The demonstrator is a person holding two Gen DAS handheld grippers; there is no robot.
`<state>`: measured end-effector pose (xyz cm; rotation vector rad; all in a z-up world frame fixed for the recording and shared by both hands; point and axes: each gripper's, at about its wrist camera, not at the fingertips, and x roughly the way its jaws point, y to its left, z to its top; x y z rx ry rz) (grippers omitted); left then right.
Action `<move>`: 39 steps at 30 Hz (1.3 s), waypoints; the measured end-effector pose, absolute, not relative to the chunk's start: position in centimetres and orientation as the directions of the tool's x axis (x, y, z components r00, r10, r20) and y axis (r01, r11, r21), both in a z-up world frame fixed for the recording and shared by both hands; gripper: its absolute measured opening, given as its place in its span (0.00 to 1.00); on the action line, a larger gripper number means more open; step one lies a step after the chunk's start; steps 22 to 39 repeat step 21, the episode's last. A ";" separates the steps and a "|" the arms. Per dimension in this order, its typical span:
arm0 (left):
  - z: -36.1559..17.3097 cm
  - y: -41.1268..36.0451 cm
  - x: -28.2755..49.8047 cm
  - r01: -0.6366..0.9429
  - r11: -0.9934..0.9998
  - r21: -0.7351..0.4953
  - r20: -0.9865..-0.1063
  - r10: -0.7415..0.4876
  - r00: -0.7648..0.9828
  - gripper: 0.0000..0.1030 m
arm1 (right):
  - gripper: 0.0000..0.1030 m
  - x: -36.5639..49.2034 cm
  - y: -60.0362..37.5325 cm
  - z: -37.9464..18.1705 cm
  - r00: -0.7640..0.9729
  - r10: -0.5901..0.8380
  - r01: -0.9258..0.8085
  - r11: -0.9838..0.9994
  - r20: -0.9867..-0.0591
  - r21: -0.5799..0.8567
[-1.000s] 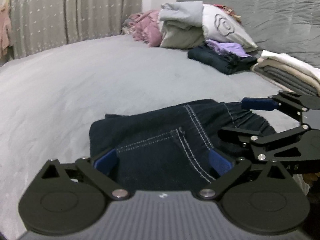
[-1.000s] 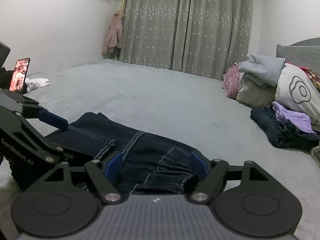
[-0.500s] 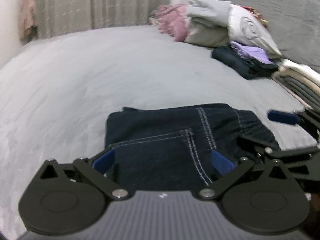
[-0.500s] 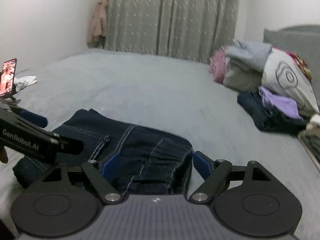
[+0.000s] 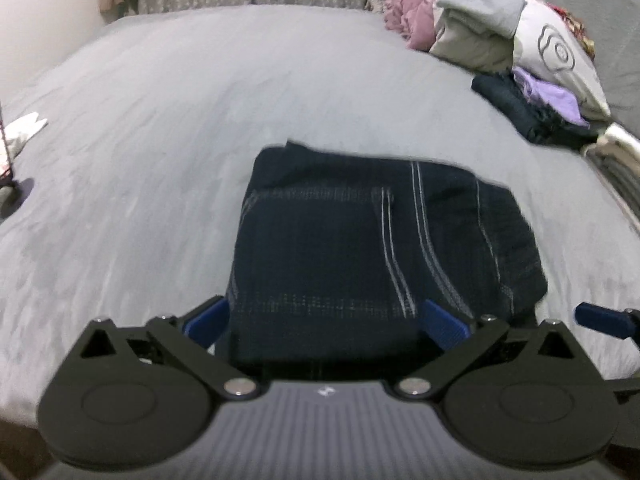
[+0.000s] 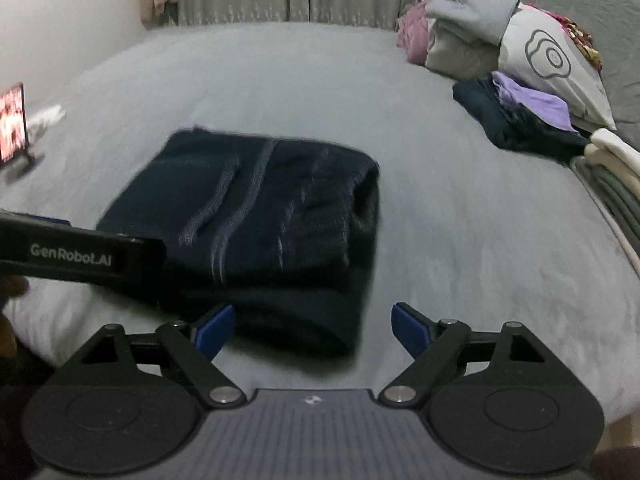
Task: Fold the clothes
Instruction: 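Release the jeans and withdraw both grippers from the folded stack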
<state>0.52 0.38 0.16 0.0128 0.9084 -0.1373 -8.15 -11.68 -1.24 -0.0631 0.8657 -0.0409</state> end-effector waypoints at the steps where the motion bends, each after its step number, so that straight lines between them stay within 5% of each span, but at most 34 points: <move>1: 0.0 0.1 -0.1 0.125 0.992 -0.026 -0.794 -0.096 0.600 1.00 | 0.87 -8.5 -11.8 -1.3 0.636 -0.089 0.029 0.995 -0.767 -0.092; 7: -0.1 -0.9 -2.7 0.131 0.991 -0.035 -0.815 -0.104 0.570 1.00 | 0.89 -10.2 -13.5 -1.5 0.592 -0.143 0.134 0.988 -0.793 -0.078; 39: 1.2 -1.3 -3.9 0.108 0.994 -0.009 -0.800 -0.072 0.595 1.00 | 0.91 -11.5 -13.4 0.3 0.639 -0.132 0.110 0.991 -0.757 -0.080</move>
